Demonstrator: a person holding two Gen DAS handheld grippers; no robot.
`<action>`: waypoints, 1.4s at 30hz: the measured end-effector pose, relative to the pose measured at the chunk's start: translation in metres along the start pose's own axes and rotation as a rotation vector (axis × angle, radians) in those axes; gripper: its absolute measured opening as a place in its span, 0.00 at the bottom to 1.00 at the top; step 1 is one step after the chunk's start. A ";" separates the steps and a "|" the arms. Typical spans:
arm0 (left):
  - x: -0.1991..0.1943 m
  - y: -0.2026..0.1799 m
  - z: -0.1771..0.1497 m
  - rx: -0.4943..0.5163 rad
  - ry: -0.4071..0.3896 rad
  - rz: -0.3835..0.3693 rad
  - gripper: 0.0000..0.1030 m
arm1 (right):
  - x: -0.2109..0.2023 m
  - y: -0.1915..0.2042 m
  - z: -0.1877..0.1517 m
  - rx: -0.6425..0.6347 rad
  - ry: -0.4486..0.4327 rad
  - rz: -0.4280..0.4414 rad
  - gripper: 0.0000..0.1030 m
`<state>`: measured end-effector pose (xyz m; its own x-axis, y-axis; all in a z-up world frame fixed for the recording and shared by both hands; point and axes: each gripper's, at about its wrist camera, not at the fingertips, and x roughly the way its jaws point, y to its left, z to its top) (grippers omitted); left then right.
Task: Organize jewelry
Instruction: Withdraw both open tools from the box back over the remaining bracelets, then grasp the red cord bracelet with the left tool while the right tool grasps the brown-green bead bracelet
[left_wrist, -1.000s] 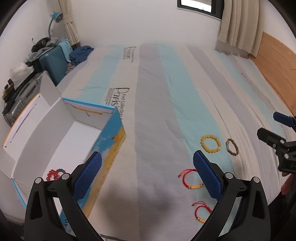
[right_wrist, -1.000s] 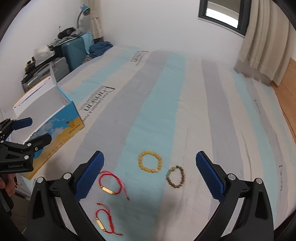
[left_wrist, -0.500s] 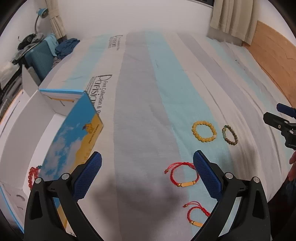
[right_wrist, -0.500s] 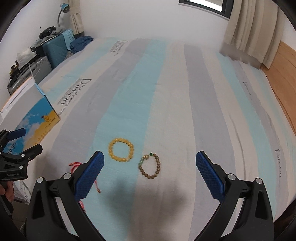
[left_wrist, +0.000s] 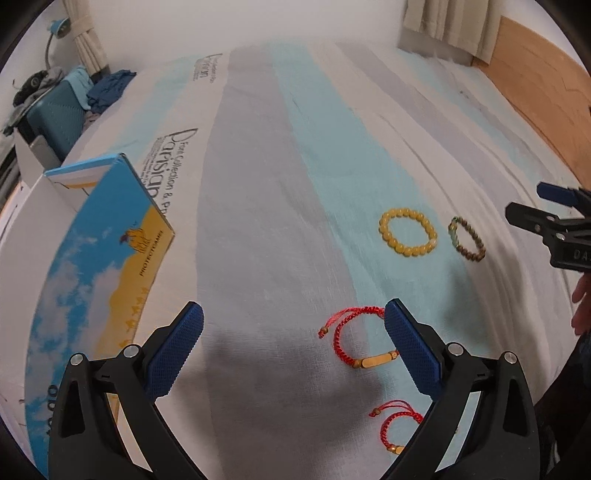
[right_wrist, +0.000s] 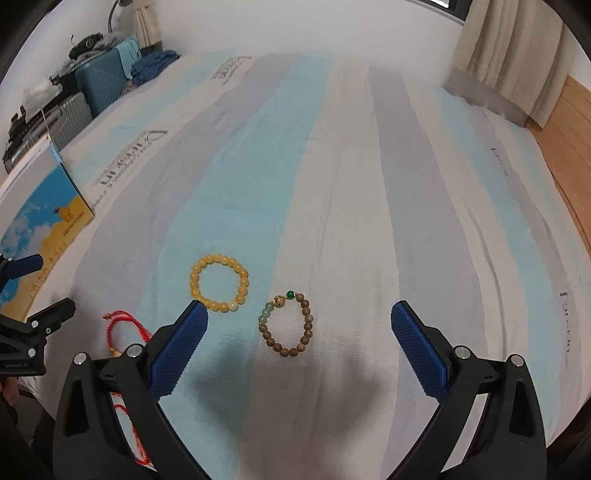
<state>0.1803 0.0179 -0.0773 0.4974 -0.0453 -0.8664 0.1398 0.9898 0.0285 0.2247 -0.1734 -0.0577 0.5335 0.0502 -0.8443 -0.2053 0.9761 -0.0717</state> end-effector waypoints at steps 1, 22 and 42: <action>0.002 -0.001 -0.001 0.003 0.003 -0.003 0.93 | 0.005 0.000 0.000 0.000 0.007 0.003 0.93; 0.056 -0.015 -0.019 0.051 0.103 -0.067 0.83 | 0.064 0.003 -0.008 -0.017 0.120 0.080 0.71; 0.077 -0.022 -0.028 0.061 0.123 -0.066 0.76 | 0.088 0.001 -0.021 -0.010 0.163 0.113 0.57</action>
<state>0.1915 -0.0034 -0.1587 0.3776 -0.0898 -0.9216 0.2227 0.9749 -0.0038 0.2542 -0.1724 -0.1431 0.3666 0.1236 -0.9221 -0.2648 0.9640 0.0240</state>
